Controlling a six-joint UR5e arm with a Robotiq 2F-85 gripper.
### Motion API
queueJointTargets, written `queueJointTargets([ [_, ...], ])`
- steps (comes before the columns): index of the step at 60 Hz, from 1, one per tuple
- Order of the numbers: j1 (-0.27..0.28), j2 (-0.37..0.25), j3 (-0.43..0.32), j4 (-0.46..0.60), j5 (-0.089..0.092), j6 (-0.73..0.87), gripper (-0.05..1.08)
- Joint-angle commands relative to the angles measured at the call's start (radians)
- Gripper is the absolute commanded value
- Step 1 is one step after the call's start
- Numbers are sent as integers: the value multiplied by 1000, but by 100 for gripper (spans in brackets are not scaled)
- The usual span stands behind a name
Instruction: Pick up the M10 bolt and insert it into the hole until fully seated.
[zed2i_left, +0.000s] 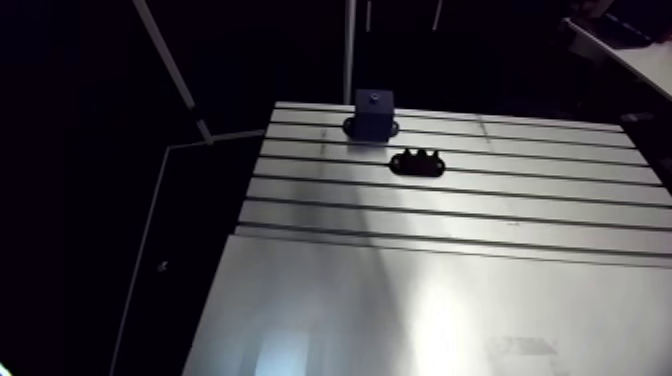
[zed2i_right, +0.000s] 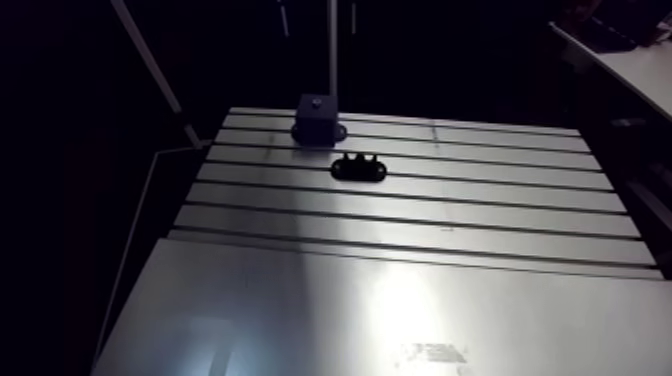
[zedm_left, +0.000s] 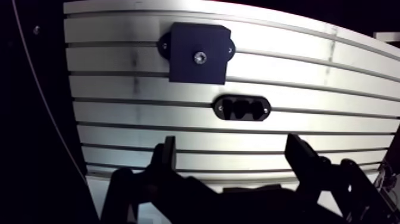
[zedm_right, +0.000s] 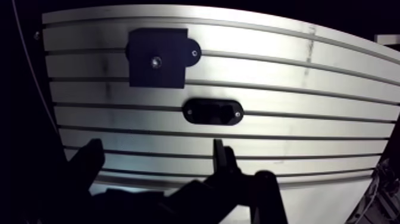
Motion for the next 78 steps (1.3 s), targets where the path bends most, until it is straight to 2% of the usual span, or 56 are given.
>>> queueJointTargets([
  [1, -79, -322, 218, 63, -34, -8, 0],
  [8, -91, -372, 259, 67, -34, -13, 0],
  [15, -95, -402, 263, 64, -29, -13, 0],
  [26, -122, -431, 266, 61, -23, -12, 1],
  [32, -144, -451, 304, 32, -22, -11, 1],
  [46, -146, -458, 337, 3, -13, -10, 1],
  [51, -148, -458, 337, 1, 2, -10, 1],
  [58, -149, -458, 337, 3, 11, -10, 1],
  [59, -148, -458, 337, 4, 21, -10, 1],
  [60, -148, -458, 337, 4, 21, -10, 1],
  [61, -149, -455, 337, 4, 34, -10, 1],
  [62, -149, -455, 337, 4, 34, -10, 1],
  [64, -151, -447, 323, 12, 56, -11, 1],
  [66, -151, -447, 323, 12, 56, -11, 1],
  [68, -149, -441, 307, 26, 65, -10, 1],
  [71, -149, -436, 289, 37, 66, -11, 1],
  [78, -148, -402, 210, 106, 69, -11, 1],
])
